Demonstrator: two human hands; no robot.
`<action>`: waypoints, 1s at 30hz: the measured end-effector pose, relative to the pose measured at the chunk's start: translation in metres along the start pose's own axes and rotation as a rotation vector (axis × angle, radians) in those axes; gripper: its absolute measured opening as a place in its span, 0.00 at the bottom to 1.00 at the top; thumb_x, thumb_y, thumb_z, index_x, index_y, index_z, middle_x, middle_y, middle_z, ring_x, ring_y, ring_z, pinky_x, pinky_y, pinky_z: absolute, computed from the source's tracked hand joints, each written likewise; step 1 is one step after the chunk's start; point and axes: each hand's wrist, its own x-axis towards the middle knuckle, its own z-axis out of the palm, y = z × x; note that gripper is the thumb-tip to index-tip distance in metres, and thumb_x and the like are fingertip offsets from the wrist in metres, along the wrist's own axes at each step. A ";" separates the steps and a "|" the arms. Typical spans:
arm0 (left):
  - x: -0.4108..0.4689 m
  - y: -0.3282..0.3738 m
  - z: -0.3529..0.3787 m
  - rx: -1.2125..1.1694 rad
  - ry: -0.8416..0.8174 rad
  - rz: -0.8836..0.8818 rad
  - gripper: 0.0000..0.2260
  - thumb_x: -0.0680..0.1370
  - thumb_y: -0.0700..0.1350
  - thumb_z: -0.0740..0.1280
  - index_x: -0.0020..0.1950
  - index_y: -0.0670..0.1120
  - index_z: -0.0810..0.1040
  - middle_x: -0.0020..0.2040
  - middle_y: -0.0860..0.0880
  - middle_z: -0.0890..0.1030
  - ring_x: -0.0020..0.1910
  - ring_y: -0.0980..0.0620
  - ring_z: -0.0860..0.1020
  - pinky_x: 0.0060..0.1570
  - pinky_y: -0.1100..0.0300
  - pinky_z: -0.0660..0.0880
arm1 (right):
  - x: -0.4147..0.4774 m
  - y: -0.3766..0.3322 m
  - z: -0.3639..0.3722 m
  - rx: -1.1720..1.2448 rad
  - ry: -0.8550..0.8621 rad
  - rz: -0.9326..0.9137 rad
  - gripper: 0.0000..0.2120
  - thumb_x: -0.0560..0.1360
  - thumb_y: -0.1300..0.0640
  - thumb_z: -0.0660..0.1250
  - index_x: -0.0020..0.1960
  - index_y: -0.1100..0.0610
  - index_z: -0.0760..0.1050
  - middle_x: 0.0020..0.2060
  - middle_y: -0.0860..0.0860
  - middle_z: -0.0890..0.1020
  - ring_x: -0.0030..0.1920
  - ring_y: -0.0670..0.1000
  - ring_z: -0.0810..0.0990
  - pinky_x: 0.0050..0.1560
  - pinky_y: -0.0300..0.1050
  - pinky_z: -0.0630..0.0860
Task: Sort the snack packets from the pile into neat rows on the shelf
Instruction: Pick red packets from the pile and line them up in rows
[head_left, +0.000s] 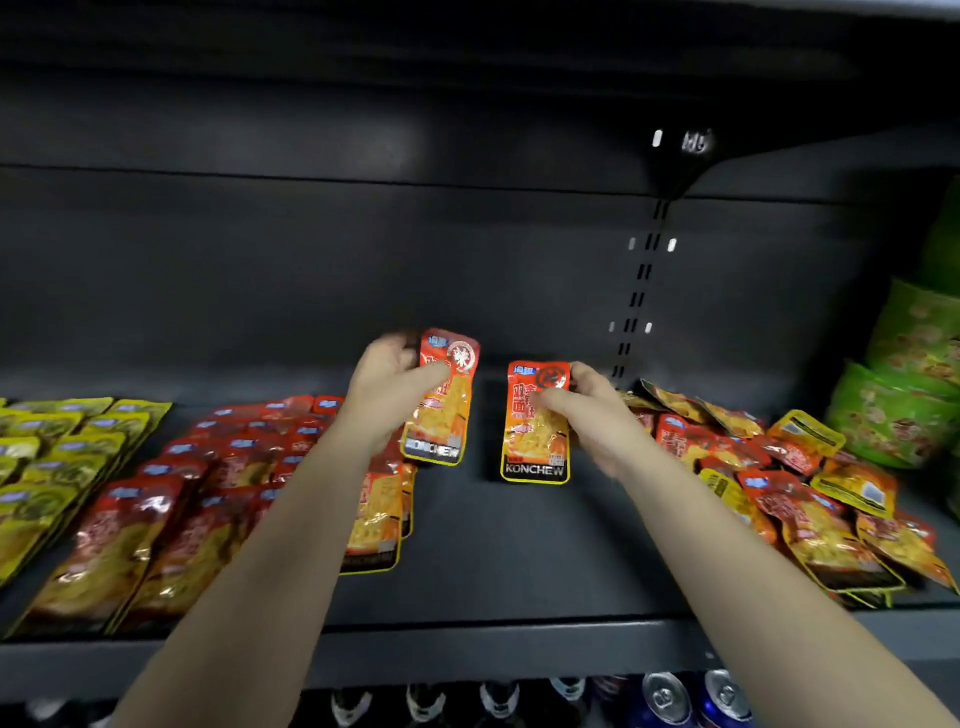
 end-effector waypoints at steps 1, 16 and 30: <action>-0.002 0.001 -0.007 0.007 0.012 0.008 0.08 0.73 0.33 0.66 0.44 0.46 0.78 0.32 0.50 0.82 0.28 0.54 0.78 0.33 0.60 0.74 | 0.000 -0.001 0.007 0.003 -0.029 0.001 0.11 0.73 0.64 0.69 0.54 0.58 0.73 0.50 0.57 0.83 0.49 0.56 0.84 0.54 0.53 0.80; -0.008 0.000 -0.084 0.208 0.145 0.100 0.08 0.78 0.47 0.68 0.57 0.52 0.77 0.51 0.54 0.84 0.50 0.55 0.83 0.55 0.48 0.79 | -0.030 -0.002 0.088 -0.024 -0.332 -0.006 0.18 0.71 0.63 0.73 0.57 0.55 0.72 0.41 0.53 0.84 0.39 0.50 0.83 0.35 0.43 0.77; -0.019 0.002 -0.101 0.223 0.154 0.114 0.11 0.78 0.44 0.68 0.60 0.46 0.77 0.52 0.52 0.84 0.50 0.55 0.82 0.54 0.48 0.79 | -0.045 0.010 0.130 -0.315 -0.422 -0.043 0.13 0.68 0.65 0.76 0.47 0.54 0.75 0.42 0.56 0.79 0.37 0.50 0.80 0.35 0.45 0.80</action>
